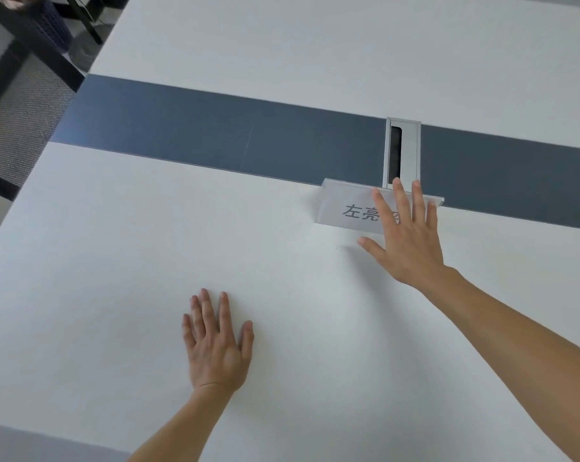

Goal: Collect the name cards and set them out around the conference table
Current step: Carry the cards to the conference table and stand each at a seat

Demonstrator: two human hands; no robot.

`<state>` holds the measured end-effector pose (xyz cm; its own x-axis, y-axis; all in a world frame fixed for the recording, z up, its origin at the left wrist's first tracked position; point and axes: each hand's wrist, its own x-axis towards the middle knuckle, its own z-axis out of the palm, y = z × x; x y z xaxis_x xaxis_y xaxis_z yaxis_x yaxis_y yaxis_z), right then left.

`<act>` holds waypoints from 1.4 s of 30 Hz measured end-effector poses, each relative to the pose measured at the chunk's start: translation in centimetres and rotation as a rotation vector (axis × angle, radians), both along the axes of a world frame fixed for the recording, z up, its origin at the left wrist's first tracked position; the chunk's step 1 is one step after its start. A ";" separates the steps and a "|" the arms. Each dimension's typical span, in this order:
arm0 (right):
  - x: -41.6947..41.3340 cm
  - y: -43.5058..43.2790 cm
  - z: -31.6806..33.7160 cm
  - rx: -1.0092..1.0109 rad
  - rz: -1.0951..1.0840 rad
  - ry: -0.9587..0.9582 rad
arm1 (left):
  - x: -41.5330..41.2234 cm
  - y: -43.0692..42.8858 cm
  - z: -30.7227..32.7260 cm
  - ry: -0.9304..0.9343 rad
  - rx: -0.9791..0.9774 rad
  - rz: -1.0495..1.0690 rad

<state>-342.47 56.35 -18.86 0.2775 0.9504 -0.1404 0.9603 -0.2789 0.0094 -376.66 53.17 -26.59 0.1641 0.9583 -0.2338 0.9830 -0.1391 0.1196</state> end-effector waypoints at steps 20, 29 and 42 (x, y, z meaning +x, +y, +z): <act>-10.7 -25.7 8.7 0.150 -0.644 0.960 | -1.9 -0.5 6.7 -0.119 -0.370 -0.187; -17.5 -46.5 11.1 0.367 -1.118 1.035 | -2.2 -13.4 17.6 -0.522 -0.804 -0.375; -17.2 -72.3 13.2 0.748 -1.535 1.072 | 13.2 -36.4 22.4 -0.467 -0.906 -0.692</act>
<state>-359.71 -15.92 -5.63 0.8457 -0.0088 -0.5336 -0.4943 -0.3899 -0.7769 -363.43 16.77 -4.24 0.8190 0.1585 -0.5515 0.5722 -0.2973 0.7643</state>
